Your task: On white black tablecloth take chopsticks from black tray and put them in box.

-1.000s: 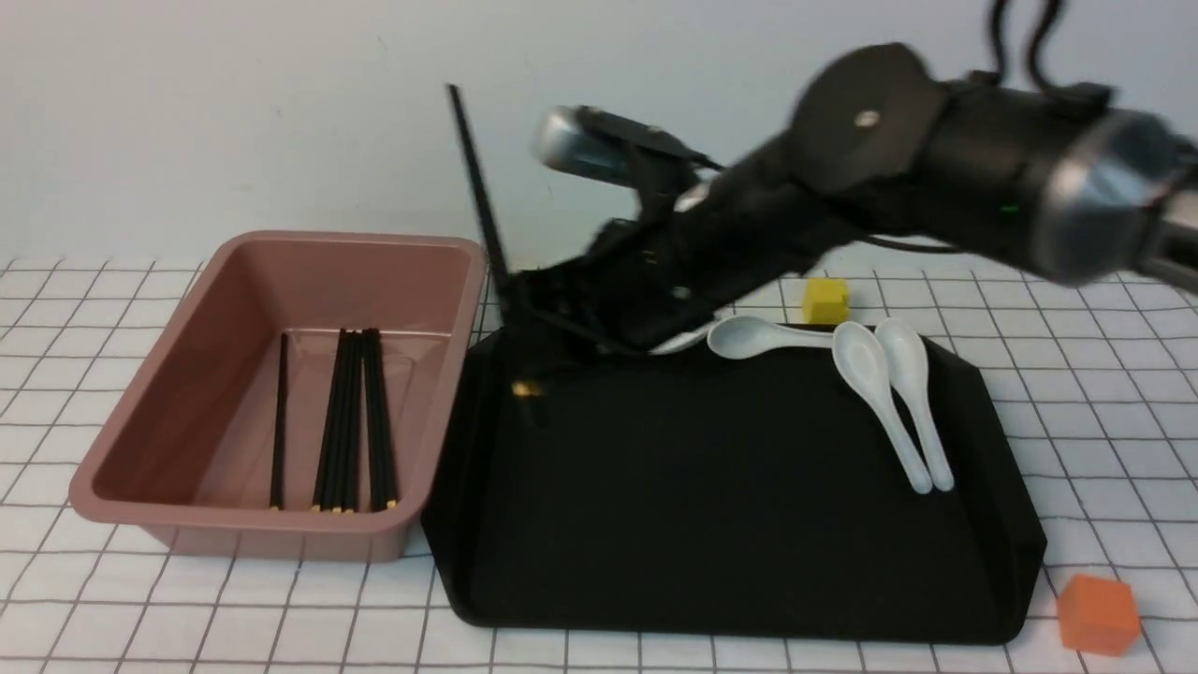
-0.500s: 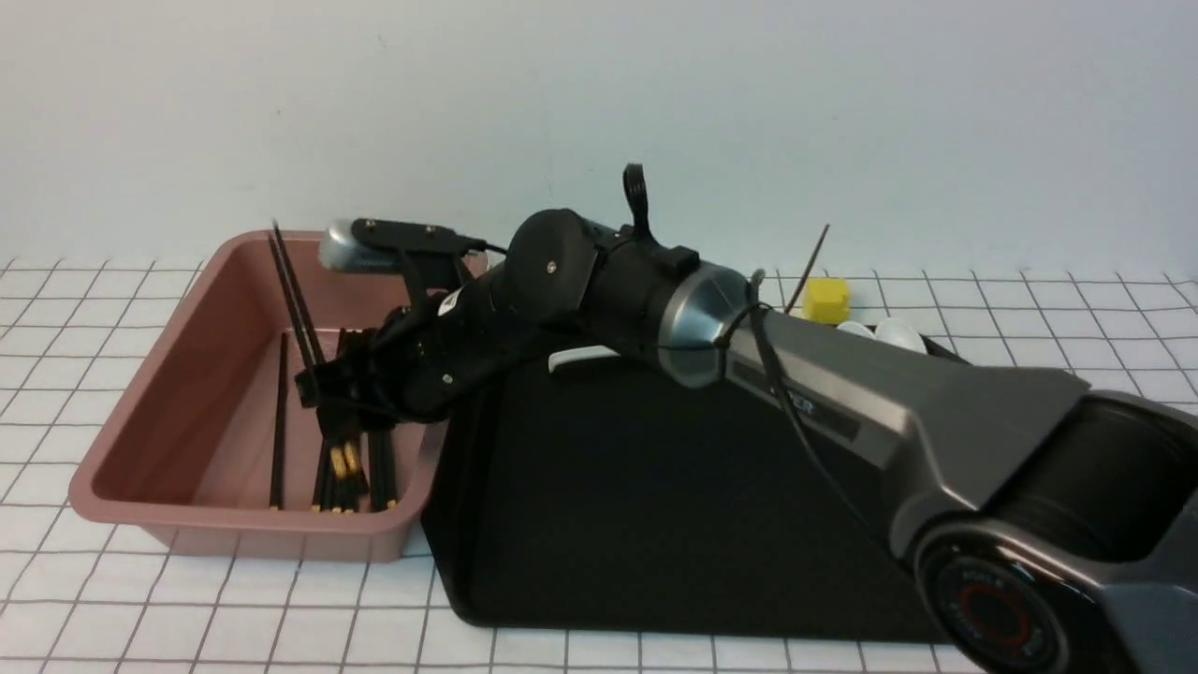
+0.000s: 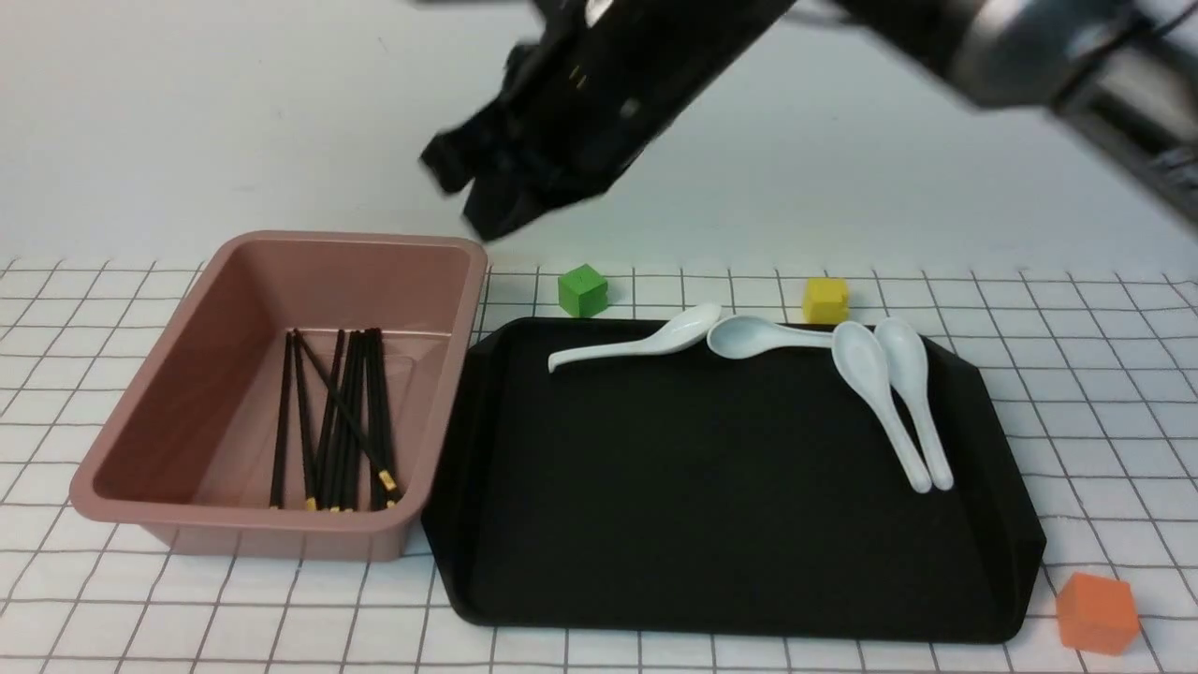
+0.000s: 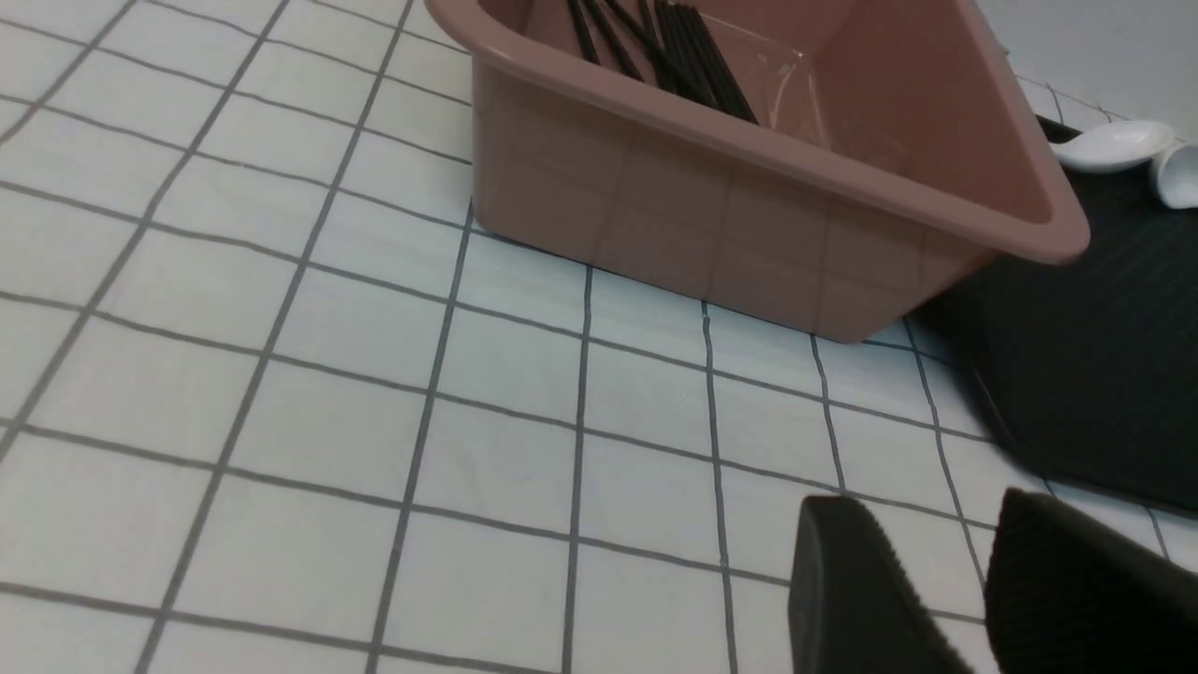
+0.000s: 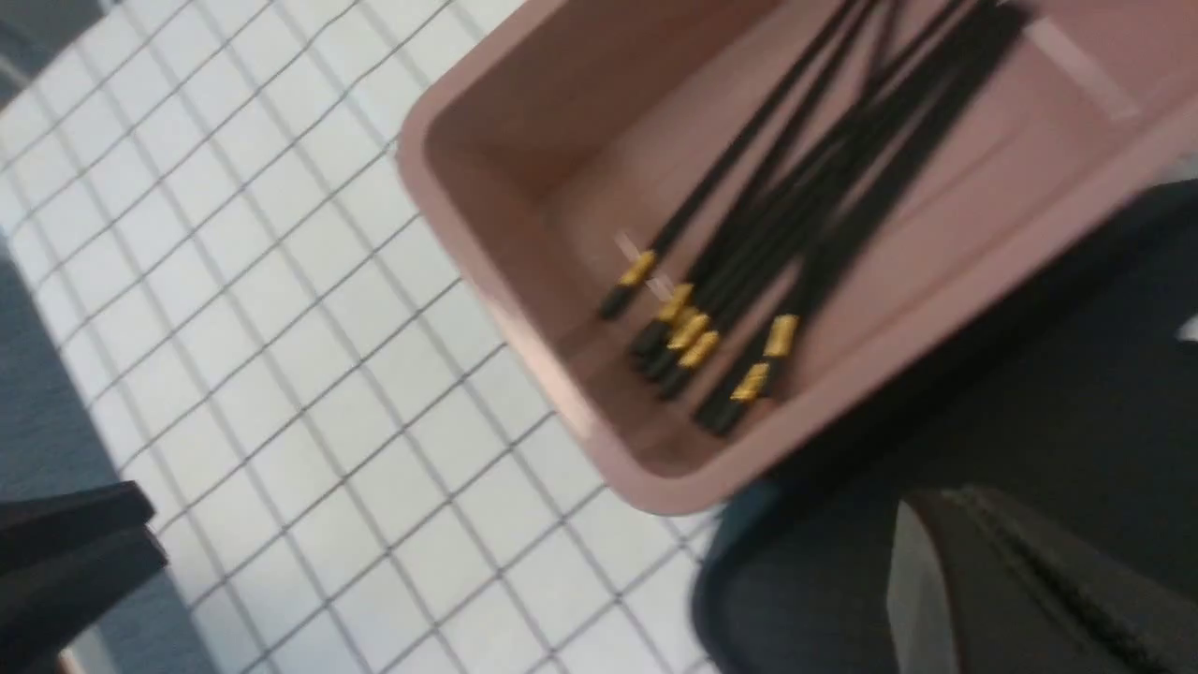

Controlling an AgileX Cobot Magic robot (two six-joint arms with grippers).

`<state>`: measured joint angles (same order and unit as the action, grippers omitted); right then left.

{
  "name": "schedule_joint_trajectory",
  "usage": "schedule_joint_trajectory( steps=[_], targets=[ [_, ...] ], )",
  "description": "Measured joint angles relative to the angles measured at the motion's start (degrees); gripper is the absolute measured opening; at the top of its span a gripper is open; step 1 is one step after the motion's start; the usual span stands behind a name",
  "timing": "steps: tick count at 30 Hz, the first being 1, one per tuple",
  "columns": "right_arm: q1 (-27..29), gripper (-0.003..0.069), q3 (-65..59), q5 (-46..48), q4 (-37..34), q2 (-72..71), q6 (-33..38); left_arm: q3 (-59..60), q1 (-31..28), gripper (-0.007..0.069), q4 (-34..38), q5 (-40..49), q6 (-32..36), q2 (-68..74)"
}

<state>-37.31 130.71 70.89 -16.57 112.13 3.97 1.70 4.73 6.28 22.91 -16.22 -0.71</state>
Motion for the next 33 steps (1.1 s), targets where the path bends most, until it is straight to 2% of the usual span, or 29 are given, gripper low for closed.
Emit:
schedule_joint_trajectory(
  steps=[3, 6, 10, 12, 14, 15, 16, 17, 18, 20, 26, 33],
  targets=[
    [-0.06, -0.0012, -5.12, 0.7, 8.56, -12.2, -2.81, 0.0, -0.04, 0.0239, 0.0, 0.0, 0.0, 0.0],
    [-0.06, -0.0008, -13.39, 0.88, 13.12, -24.47, -4.79, 0.0, -0.04, 0.0239, 0.0, 0.0, 0.0, 0.0],
    [-0.06, -0.0005, -34.04, -1.45, 16.57, -44.2, -5.41, 0.0, -0.04, 0.0239, 0.0, 0.0, 0.0, 0.0],
    [-0.06, -0.0005, -45.0, -7.91, 17.48, -51.5, -5.72, 0.0, -0.04, 0.0239, 0.0, 0.0, 0.0, 0.0],
    [-0.06, -0.0004, -62.52, -22.08, 18.02, -63.56, -6.82, 0.0, -0.06, 0.0239, 0.0, 0.0, 0.0, 0.0],
    [-0.06, -0.0003, -68.29, -26.01, 18.11, -67.26, -7.33, 0.0, -0.06, 0.0239, 0.0, 0.0, 0.0, 0.0],
    [-0.06, -0.0002, -76.66, -34.68, 18.16, -72.21, -8.9, 0.0, -0.06, 0.0239, 0.0, 0.0, 0.0, 0.0],
    [-0.06, -0.0002, -76.66, -34.68, 18.25, -72.97, -8.9, 0.0, -0.06, 0.0239, 0.0, 0.0, 0.0, 0.0],
    [-0.06, -0.0001, -86.71, -42.56, 18.59, -77.59, -10.81, 0.0, -0.06, 0.0239, 0.0, 0.0, 0.0, 0.0],
    [-0.06, 0.0, -96.64, -49.34, 19.01, -82.83, -13.25, 0.0, -0.11, 0.0239, 0.0, 0.0, 0.0, 0.0],
    [-0.06, 0.0003, -109.96, -60.38, 19.48, -94.67, -15.81, 0.0, -0.11, 0.0239, 0.0, 0.0, 0.0, 0.0],
    [-0.06, 0.001, -116.5, -60.41, 19.89, -108.14, -16.39, 0.0, -0.11, 0.0239, 0.0, 0.0, 0.0, 0.0]
  ],
)
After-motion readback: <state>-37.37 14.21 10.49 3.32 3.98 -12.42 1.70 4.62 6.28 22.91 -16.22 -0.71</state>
